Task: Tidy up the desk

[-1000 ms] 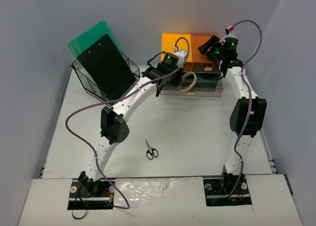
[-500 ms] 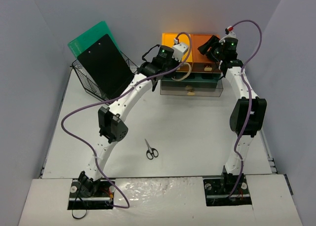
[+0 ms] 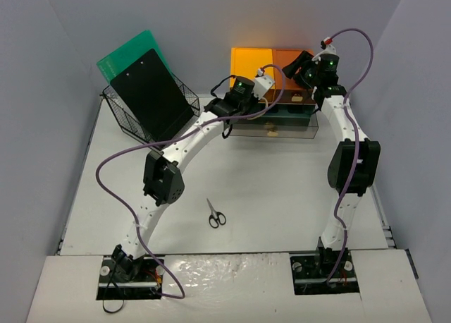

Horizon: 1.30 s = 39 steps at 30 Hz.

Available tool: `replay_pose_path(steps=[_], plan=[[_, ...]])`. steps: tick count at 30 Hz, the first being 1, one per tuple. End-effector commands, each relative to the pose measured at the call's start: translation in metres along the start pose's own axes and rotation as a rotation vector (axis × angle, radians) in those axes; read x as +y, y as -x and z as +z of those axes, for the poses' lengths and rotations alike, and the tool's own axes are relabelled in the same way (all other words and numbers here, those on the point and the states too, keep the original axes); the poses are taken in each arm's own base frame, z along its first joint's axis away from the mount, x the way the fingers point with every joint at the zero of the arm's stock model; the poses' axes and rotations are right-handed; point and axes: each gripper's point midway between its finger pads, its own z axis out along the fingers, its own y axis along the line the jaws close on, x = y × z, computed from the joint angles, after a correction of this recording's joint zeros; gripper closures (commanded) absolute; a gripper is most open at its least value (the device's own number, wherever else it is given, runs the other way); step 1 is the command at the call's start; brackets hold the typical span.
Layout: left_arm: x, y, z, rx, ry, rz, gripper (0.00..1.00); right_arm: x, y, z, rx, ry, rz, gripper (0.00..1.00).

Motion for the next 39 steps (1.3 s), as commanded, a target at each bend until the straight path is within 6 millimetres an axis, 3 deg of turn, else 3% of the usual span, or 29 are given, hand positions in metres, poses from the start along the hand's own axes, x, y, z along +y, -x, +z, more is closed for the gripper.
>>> replay_pose_path(steps=[1, 8, 10, 12, 13, 16, 18, 22, 25, 28, 30, 35, 39], plan=[[0.014, 0.053, -0.031, -0.147, 0.069, 0.030, 1.00, -0.093, -0.159, -0.022, 0.482, -0.343, 0.132, 0.44], [0.017, 0.046, -0.038, -0.116, 0.091, 0.036, 0.99, -0.088, -0.161, -0.019, 0.482, -0.338, 0.133, 0.44], [0.020, 0.046, -0.041, -0.116, 0.103, 0.025, 0.85, -0.087, -0.161, -0.019, 0.483, -0.337, 0.132, 0.44], [0.022, 0.049, -0.046, -0.125, 0.110, 0.021, 0.51, -0.087, -0.161, -0.019, 0.481, -0.337, 0.132, 0.44], [0.025, 0.052, -0.048, -0.138, 0.121, 0.019, 0.41, -0.086, -0.162, -0.019, 0.483, -0.336, 0.132, 0.44], [0.033, 0.063, -0.059, -0.166, 0.149, 0.017, 0.14, -0.088, -0.162, -0.020, 0.483, -0.341, 0.131, 0.44], [0.042, 0.079, -0.073, -0.197, 0.172, 0.017, 0.03, -0.088, -0.164, -0.021, 0.487, -0.343, 0.129, 0.44], [0.050, 0.097, -0.100, -0.228, 0.176, -0.016, 0.03, -0.087, -0.162, -0.021, 0.484, -0.341, 0.126, 0.44], [0.038, 0.102, -0.124, -0.245, 0.124, -0.091, 0.03, -0.086, -0.160, -0.018, 0.479, -0.338, 0.123, 0.44], [0.004, 0.069, -0.120, -0.168, 0.058, -0.138, 0.05, -0.086, -0.159, -0.016, 0.477, -0.334, 0.127, 0.44], [-0.020, 0.067, -0.128, -0.185, -0.016, -0.209, 0.07, -0.084, -0.157, -0.015, 0.473, -0.329, 0.131, 0.44], [-0.081, 0.037, -0.127, -0.155, -0.177, -0.340, 0.09, -0.085, -0.156, -0.012, 0.471, -0.327, 0.131, 0.44], [-0.109, 0.019, -0.113, -0.116, -0.230, -0.378, 0.10, -0.086, -0.157, -0.013, 0.472, -0.331, 0.131, 0.44]])
